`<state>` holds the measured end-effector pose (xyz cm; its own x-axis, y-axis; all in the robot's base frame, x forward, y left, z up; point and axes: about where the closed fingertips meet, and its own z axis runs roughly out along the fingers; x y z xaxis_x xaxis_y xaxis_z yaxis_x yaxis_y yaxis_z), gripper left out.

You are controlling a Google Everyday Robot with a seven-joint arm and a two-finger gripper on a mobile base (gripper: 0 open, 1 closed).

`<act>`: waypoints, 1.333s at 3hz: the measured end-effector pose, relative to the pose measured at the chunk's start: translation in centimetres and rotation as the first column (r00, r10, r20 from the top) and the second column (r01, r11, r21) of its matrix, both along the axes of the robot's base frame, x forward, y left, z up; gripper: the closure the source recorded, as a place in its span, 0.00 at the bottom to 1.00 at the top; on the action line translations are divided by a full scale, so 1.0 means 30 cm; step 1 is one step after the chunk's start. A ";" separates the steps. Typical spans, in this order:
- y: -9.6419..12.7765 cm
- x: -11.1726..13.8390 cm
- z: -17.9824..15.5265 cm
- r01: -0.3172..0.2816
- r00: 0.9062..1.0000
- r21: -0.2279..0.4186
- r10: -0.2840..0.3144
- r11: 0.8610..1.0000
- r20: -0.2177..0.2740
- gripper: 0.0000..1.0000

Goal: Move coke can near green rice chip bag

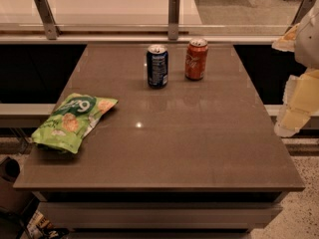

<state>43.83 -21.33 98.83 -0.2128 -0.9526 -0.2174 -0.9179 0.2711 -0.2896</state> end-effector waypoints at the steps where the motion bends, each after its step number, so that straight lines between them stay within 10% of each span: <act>1: 0.001 0.009 0.006 0.003 1.000 0.010 -0.003 1.000 0.011 0.00; 4: 0.010 0.175 -0.035 0.038 0.995 0.280 -0.063 0.959 0.080 0.00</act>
Offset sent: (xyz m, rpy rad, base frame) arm 0.0418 0.0014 -0.0020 0.1939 -0.0666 -0.0349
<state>49.09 -21.04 97.78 -0.2274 -0.8407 -0.4915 -0.8755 0.3974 -0.2748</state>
